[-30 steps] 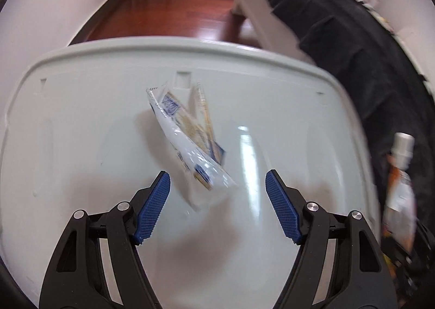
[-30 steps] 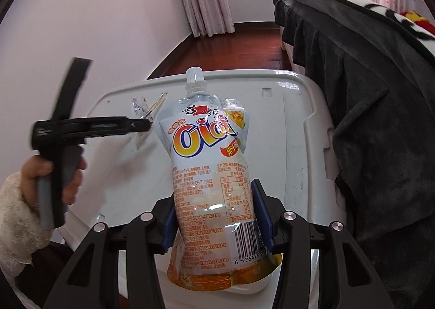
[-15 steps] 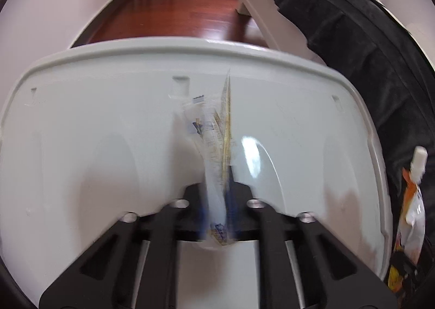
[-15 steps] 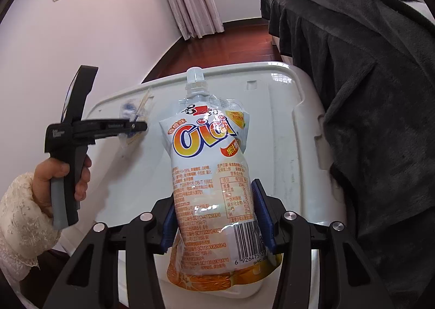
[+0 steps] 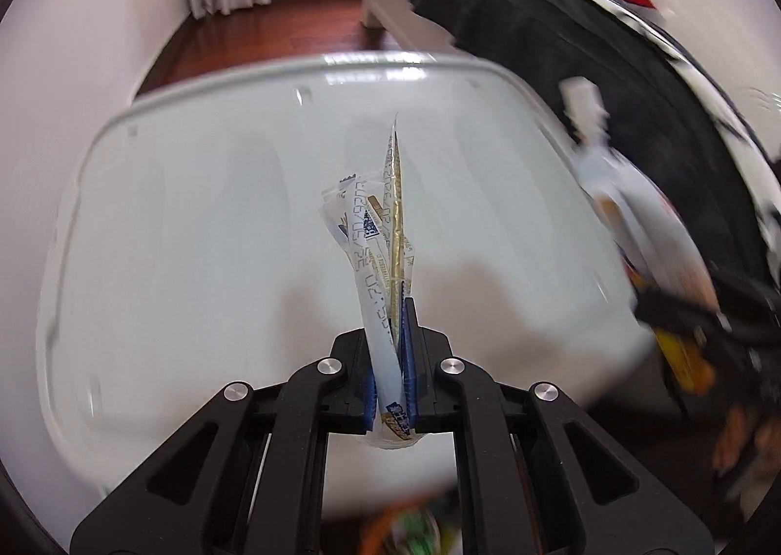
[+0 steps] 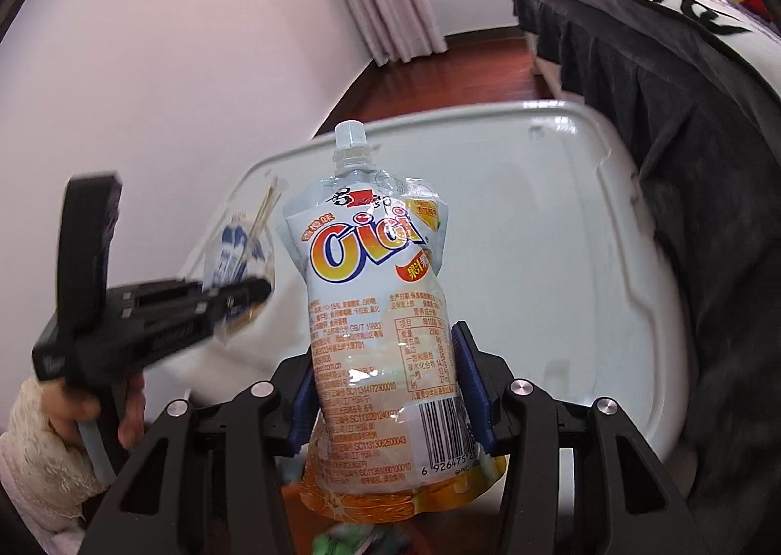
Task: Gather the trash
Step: 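Open both grippers over the bucket, dropping wrapper and drink pouch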
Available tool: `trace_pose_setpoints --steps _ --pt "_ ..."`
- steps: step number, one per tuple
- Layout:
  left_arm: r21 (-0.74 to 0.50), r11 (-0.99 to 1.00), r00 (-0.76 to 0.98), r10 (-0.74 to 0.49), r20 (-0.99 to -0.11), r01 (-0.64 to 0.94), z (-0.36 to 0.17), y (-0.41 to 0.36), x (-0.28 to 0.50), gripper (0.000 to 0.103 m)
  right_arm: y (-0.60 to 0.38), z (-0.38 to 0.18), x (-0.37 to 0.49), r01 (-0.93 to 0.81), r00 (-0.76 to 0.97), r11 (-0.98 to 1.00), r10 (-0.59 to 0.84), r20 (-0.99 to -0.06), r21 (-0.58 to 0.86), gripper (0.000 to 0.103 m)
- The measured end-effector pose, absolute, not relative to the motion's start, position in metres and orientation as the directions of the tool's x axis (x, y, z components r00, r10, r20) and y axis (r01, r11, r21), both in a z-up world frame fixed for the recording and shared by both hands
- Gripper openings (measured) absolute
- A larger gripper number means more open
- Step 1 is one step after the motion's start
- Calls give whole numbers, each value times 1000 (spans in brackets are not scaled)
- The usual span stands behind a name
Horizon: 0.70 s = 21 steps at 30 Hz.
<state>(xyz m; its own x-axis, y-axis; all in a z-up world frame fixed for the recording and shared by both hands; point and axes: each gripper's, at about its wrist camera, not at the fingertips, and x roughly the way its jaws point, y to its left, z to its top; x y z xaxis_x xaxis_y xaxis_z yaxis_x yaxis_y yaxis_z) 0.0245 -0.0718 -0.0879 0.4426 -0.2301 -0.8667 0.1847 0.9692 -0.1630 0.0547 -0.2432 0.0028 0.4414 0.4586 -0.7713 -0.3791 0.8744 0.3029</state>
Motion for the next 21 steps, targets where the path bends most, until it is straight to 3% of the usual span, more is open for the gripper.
trace_pose_setpoints --steps 7,12,13,15,16,21 --pt "-178 939 289 -266 -920 295 -118 -93 -107 7 -242 -19 -44 -403 285 842 489 -825 359 50" --pt "-314 916 53 -337 -940 250 -178 -98 -139 10 -223 -79 -82 -404 154 854 416 -896 328 50" --pt "-349 912 23 -362 -932 214 -190 -94 -138 15 -220 -93 -83 -400 132 858 402 -906 323 50" --pt "-320 919 -1 -328 -945 230 -213 -97 -136 54 -215 -124 -82 -361 75 877 366 -928 316 54" --pt "-278 927 -21 -282 -959 253 -225 -102 -138 61 -213 -136 -81 -344 44 882 359 -932 323 63" --pt "-155 921 -71 -139 -988 357 -249 -117 -149 72 -214 -161 -84 -281 22 903 344 -939 325 68"
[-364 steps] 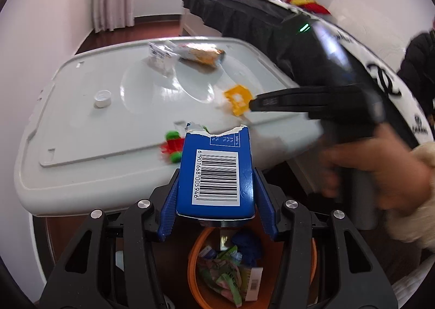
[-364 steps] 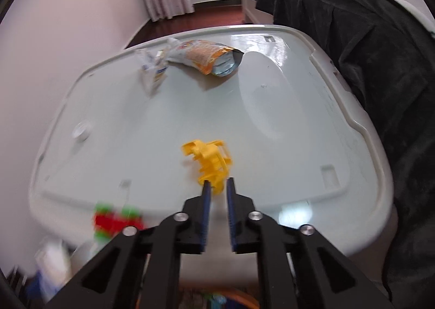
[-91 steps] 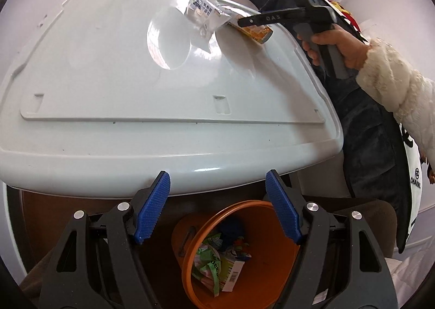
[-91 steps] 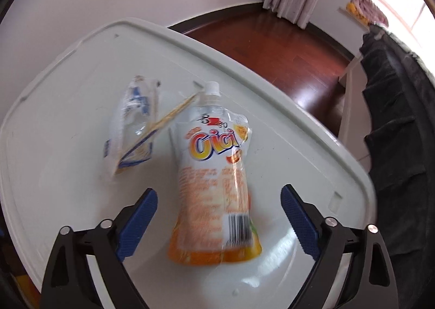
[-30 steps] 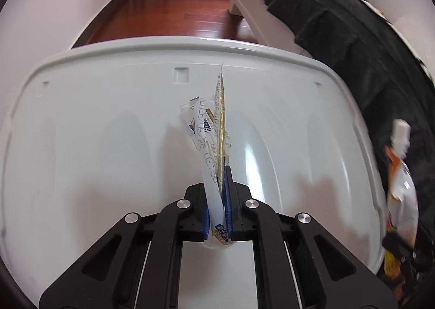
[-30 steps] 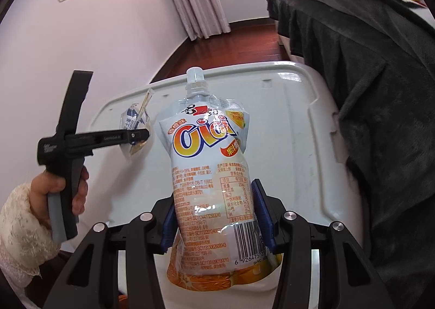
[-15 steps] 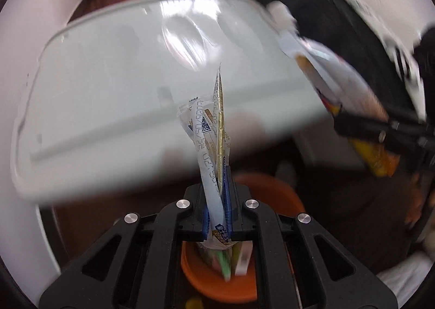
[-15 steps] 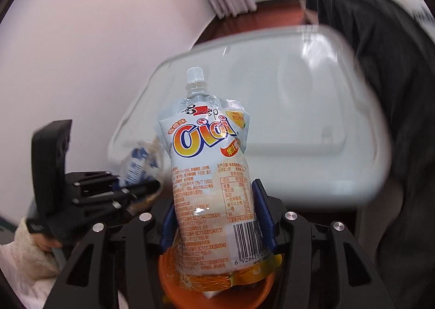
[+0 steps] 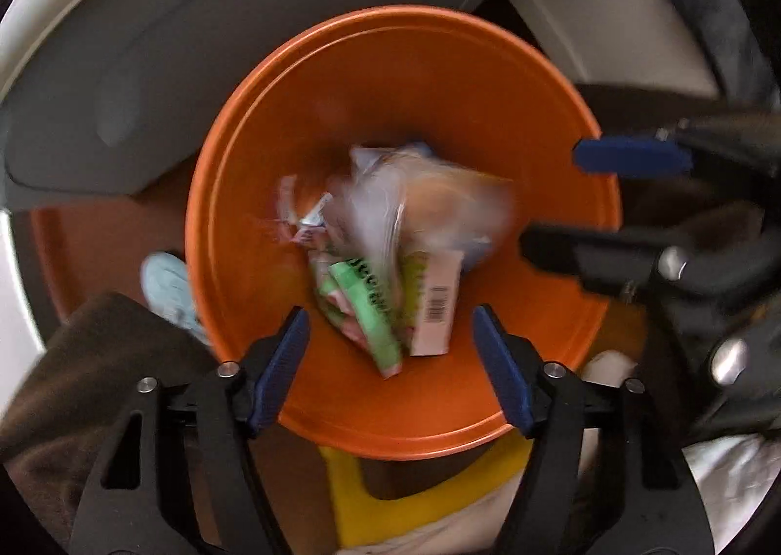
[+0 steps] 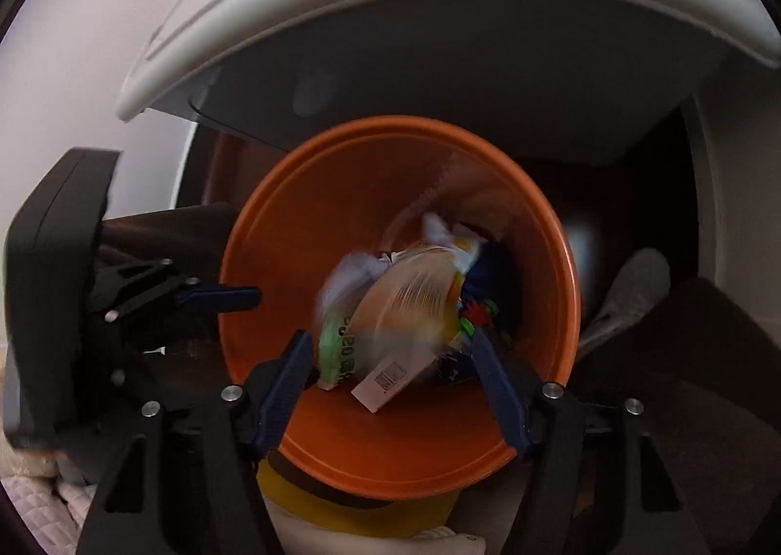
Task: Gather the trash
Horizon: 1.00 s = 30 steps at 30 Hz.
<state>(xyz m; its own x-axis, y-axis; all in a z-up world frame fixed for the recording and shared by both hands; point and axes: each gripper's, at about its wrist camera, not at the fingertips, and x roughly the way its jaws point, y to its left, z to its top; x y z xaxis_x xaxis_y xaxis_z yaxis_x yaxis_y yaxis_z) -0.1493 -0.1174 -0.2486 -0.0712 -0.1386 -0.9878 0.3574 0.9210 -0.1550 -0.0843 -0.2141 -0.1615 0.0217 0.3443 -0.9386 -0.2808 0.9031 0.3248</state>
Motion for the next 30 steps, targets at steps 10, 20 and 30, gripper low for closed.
trace_pose_setpoints --steps 10,20,30 --pt "-121 944 69 -149 -986 306 -223 -94 -144 73 -247 -129 -93 -243 207 891 435 -876 384 85" --pt "-84 930 155 -148 -977 359 -205 -109 -156 73 -240 -138 -103 -247 216 925 343 -914 289 97" --pt "-75 948 333 -182 -925 310 -160 -96 -157 88 -238 -134 -108 -257 210 929 323 -923 267 97"
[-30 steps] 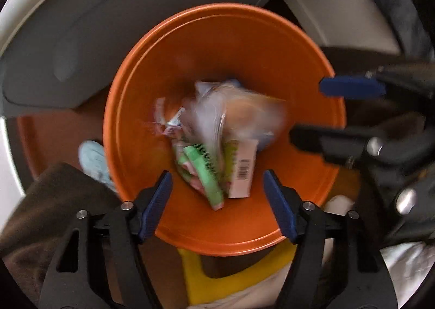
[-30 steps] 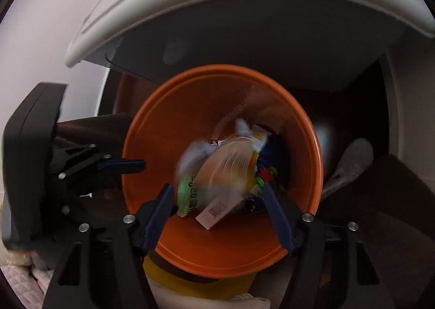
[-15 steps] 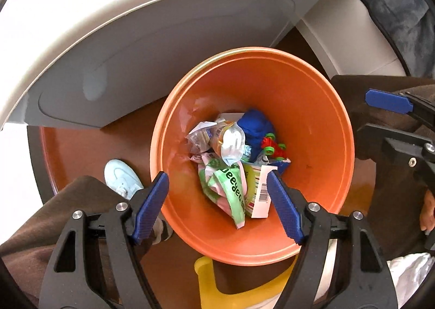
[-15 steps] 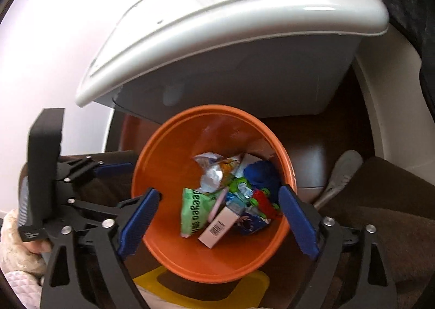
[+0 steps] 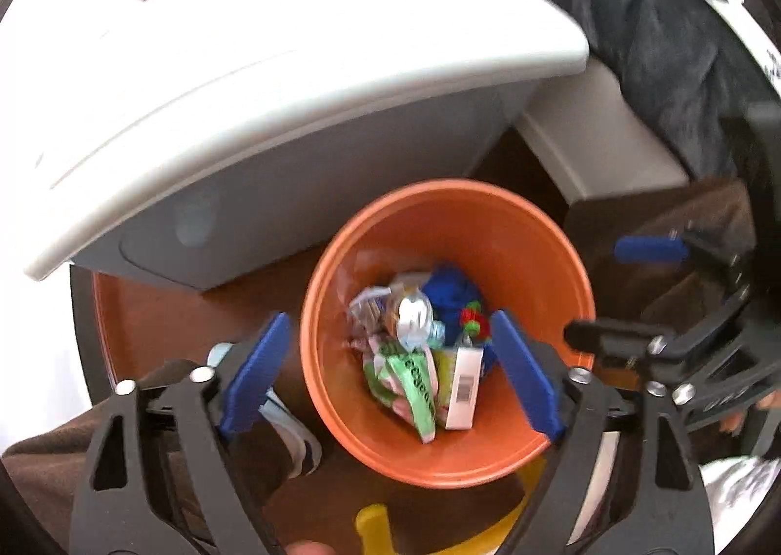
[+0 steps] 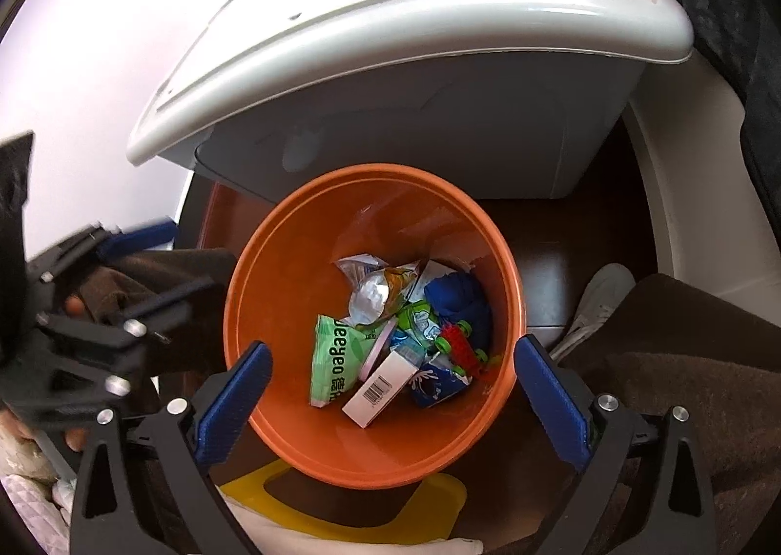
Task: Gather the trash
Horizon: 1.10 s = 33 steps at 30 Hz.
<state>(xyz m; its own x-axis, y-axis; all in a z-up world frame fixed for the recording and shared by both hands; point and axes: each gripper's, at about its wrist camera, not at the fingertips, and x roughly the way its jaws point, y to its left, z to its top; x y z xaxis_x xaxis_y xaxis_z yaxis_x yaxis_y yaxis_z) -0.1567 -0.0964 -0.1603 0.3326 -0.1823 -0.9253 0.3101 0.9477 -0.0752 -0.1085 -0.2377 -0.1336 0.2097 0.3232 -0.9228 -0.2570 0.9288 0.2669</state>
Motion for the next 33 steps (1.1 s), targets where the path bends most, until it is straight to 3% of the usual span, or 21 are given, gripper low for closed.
trace_pose_setpoints --steps 7,10,15,19,33 --pt "-205 968 346 -242 -907 142 -150 -62 -144 89 -233 -138 -108 -269 192 931 302 -934 246 97" --pt "-51 999 375 -52 -926 11 -149 -51 -141 89 -229 -140 -109 -283 188 931 290 -938 231 97" --pt "-69 997 481 -80 -873 40 -121 -52 -149 96 -223 -141 -111 -308 180 926 283 -942 220 97" --pt "25 1000 569 13 -822 14 -99 -64 -162 96 -221 -142 -112 -318 176 924 279 -944 214 97" --pt "-16 1000 498 -1 -867 -26 -112 -49 -156 96 -220 -142 -112 -324 171 922 279 -945 214 97"
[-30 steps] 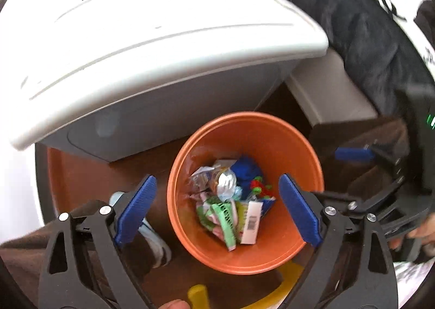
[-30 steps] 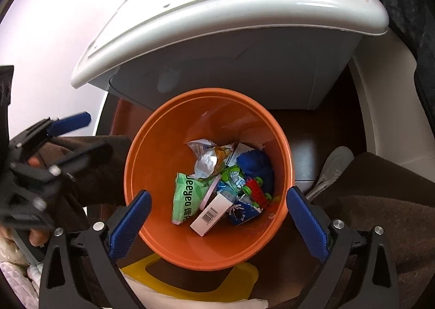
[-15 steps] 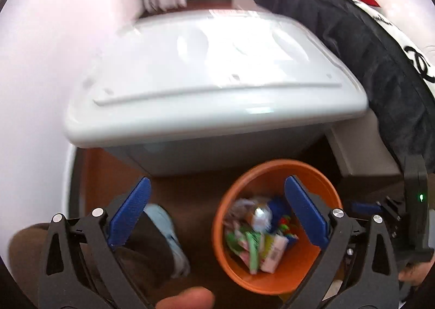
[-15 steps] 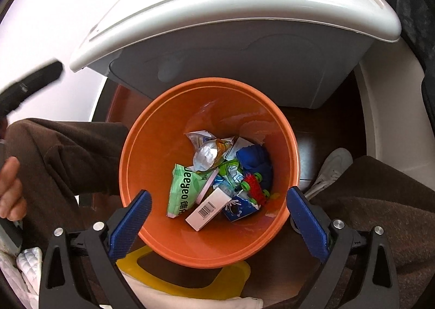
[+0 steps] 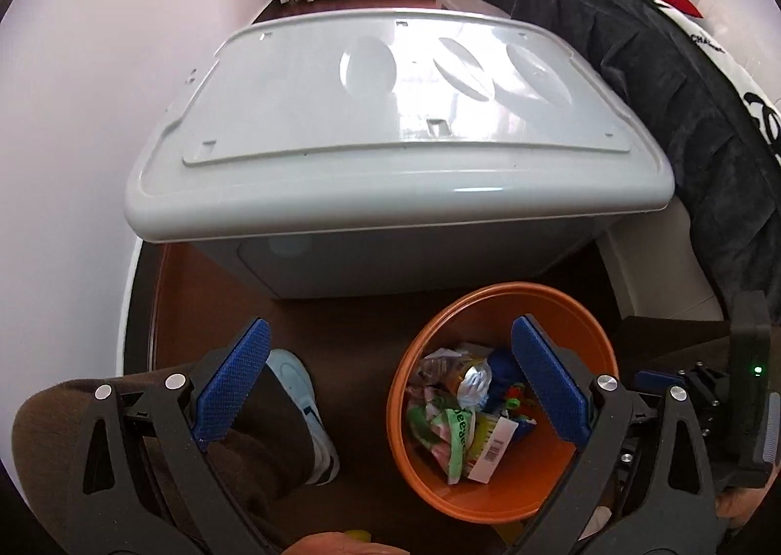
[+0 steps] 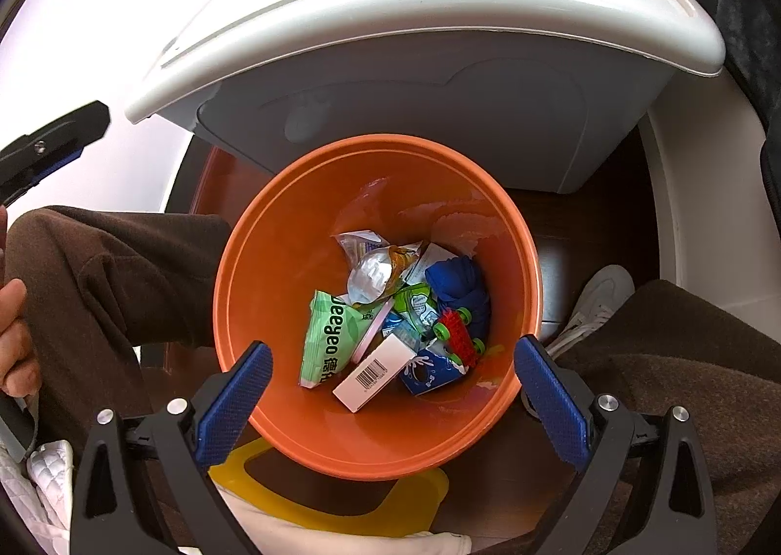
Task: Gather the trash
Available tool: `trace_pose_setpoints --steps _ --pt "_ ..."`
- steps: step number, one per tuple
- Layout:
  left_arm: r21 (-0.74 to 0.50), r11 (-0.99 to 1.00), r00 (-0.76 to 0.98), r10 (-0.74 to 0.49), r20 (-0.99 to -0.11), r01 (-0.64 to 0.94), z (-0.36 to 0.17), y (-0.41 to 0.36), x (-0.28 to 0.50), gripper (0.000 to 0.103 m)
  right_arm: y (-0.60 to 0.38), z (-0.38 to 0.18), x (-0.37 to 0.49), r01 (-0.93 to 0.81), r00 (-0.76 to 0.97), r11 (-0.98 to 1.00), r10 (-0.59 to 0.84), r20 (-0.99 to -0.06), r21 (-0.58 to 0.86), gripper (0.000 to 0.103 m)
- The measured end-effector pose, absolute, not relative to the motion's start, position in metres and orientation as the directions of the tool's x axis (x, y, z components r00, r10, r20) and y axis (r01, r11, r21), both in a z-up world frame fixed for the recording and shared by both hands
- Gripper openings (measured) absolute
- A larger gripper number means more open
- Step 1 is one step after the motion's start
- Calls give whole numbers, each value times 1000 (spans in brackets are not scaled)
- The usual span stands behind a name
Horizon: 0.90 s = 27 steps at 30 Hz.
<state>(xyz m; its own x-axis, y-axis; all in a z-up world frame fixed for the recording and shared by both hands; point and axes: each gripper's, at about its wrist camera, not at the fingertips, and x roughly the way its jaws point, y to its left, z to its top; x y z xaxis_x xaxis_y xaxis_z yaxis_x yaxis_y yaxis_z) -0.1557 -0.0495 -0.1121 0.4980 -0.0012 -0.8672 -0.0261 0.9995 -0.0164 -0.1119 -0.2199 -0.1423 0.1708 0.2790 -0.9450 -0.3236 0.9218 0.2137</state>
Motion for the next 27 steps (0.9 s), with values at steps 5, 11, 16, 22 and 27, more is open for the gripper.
trace_pose_setpoints --steps 5,11,16,22,27 --pt "2 997 471 39 -881 -79 -120 -42 -153 96 -220 -143 -112 -325 167 920 282 -945 217 97" --pt "1 990 463 66 -884 -139 -122 -33 -151 96 -218 -145 -112 -328 159 919 281 -947 218 97" --pt "-8 989 445 59 -893 -148 -126 -30 -148 96 -217 -147 -113 -330 153 919 278 -948 217 97" --pt "-33 990 448 31 -894 -135 -126 -30 -148 96 -218 -147 -113 -332 154 917 283 -947 220 97" --pt "-42 989 421 22 -907 -143 -132 -29 -146 96 -219 -147 -113 -332 153 917 284 -947 221 97"
